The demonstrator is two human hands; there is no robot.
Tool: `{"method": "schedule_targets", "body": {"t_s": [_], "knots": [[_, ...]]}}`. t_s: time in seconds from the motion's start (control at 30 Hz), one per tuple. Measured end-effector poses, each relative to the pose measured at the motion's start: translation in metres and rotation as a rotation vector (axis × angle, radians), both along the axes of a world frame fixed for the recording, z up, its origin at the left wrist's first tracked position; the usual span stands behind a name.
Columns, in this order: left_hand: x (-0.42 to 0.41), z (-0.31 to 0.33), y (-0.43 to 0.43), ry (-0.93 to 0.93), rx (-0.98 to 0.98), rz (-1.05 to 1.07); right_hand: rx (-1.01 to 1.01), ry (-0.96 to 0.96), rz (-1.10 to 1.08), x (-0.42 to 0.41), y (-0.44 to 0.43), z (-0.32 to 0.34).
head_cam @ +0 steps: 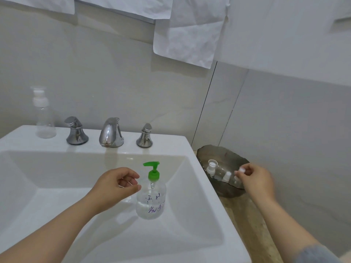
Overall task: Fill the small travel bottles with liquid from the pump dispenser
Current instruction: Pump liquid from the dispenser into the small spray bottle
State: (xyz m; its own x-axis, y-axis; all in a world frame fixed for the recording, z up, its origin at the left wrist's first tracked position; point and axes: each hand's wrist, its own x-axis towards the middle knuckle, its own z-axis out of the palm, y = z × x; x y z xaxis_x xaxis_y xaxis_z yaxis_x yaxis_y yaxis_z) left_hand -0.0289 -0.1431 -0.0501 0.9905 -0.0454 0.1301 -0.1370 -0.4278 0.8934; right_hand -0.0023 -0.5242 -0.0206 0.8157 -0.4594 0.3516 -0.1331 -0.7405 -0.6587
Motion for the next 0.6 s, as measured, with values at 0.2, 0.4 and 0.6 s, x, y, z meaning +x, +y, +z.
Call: {"method": "schedule_targets", "body": {"t_s": [0.2,0.4,0.6], "knots": [[0.0,0.0,-0.001,0.013,-0.01,-0.008,-0.035,0.081,-0.025,0.002,-0.003,-0.013],[0.0,0.001,-0.001,0.017,-0.016,0.0,-0.012,0.121,0.007,0.002,-0.003,-0.015],[0.002,0.0,0.001,0.016,-0.025,0.014,-0.04,0.037,0.016,-0.018,0.01,-0.006]]}}
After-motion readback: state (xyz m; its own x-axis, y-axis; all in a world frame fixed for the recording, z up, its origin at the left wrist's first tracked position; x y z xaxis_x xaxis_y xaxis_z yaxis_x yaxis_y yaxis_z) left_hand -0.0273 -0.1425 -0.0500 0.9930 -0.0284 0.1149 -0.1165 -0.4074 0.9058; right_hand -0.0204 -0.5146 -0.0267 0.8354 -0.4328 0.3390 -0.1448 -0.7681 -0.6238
